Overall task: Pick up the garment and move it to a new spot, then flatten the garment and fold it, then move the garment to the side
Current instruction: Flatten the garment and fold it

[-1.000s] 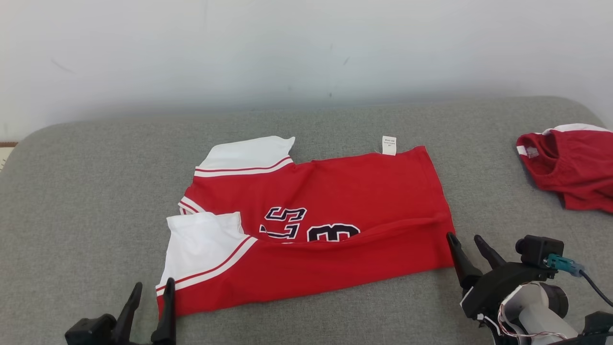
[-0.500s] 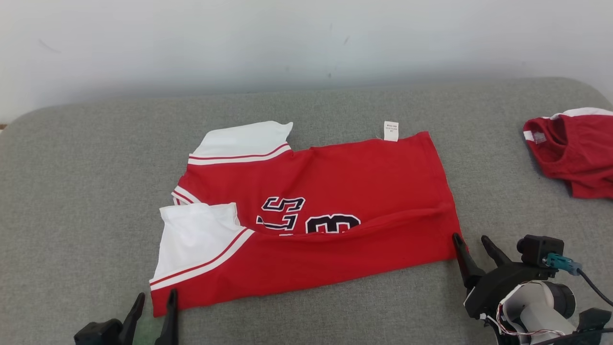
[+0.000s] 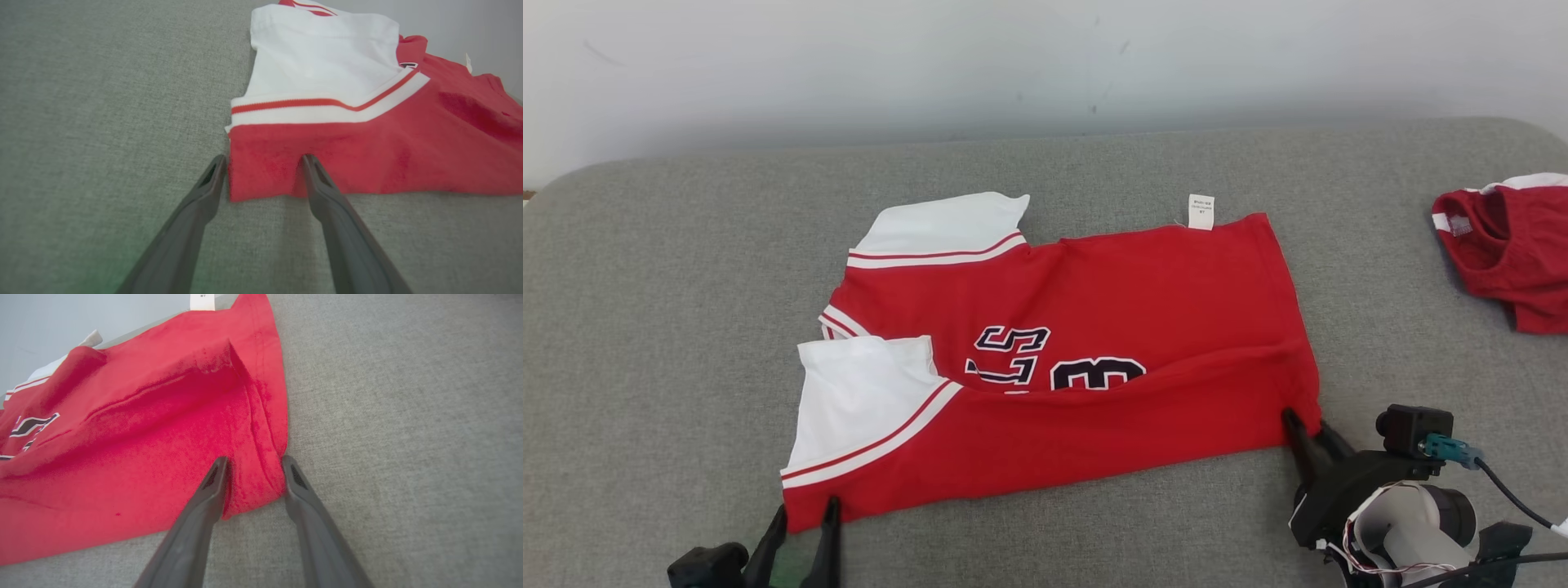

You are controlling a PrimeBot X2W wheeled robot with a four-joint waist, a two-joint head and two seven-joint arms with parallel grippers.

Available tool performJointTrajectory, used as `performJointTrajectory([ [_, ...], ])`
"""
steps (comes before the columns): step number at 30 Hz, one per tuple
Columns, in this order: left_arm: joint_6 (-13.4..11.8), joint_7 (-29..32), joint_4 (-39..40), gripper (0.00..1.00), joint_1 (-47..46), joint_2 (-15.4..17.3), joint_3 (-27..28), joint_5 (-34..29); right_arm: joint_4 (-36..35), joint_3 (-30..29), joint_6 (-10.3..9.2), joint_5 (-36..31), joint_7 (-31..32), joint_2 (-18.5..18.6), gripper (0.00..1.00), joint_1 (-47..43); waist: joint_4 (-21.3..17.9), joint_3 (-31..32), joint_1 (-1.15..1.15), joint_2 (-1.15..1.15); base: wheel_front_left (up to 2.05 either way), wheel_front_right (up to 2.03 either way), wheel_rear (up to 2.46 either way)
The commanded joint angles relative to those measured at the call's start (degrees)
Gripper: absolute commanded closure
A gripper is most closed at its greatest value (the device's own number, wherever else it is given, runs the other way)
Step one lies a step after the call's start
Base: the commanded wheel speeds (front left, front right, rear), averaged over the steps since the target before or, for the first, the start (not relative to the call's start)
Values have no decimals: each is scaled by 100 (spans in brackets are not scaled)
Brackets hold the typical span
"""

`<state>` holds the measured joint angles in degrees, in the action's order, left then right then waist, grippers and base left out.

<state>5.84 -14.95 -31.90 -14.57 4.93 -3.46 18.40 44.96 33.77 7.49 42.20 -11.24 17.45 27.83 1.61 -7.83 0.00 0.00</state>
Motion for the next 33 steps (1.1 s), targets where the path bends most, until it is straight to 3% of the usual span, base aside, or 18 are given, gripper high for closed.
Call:
performJointTrajectory([
  [1, 25, -12, -101, 91, -55, -21, 19, 7, -7, 63, 0, 59, 14, -39, 100, -1, 16, 22, 0, 0, 0, 0, 0],
  [2, 39, -12, -132, 100, -56, -32, 21, 12, -18, 71, 0, 92, 7, -31, 100, -12, 21, 38, 0, 0, 0, 0, 0],
  [18, 102, -18, 253, 100, 635, -131, 202, 27, -642, -154, -2, 752, -233, 354, 100, -1088, 25, 671, 0, 0, 0, 0, 0],
  [33, -140, -18, 1042, 100, 1892, -183, 74, 342, -1718, -411, -2, 853, 396, 704, 100, -2448, -69, 902, 0, 0, 0, 0, 0],
])
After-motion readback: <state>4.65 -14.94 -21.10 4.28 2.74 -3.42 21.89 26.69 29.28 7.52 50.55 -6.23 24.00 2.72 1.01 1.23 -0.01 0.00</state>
